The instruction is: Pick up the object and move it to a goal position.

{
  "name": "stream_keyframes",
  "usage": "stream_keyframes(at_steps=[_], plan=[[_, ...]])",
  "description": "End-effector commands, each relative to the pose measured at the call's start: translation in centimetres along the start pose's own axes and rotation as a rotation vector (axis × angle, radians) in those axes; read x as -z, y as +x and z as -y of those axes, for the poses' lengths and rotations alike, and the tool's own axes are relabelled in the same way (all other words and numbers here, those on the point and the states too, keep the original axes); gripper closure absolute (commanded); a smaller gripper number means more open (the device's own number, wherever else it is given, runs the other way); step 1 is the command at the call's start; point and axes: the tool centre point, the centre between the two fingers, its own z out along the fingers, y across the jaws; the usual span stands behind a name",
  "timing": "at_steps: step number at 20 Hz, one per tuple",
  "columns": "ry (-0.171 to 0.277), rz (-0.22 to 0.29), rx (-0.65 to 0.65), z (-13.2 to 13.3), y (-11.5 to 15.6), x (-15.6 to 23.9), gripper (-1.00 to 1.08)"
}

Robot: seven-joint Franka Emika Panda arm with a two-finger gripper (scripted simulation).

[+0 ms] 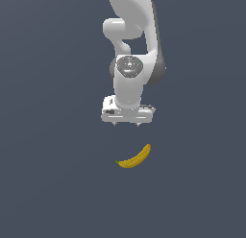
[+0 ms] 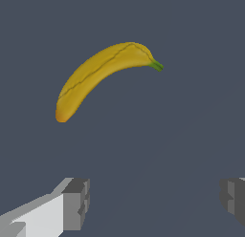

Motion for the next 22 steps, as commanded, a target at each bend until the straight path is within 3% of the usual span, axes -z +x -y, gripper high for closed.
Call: stream_keyframes(at_steps=[1,22], plan=[[0.002,-0.001,-0.03,0.1,0.3,-0.2,-0.92],[0.022,-0.018,-0.53,2.2,5.5,-3.4,-0.92]])
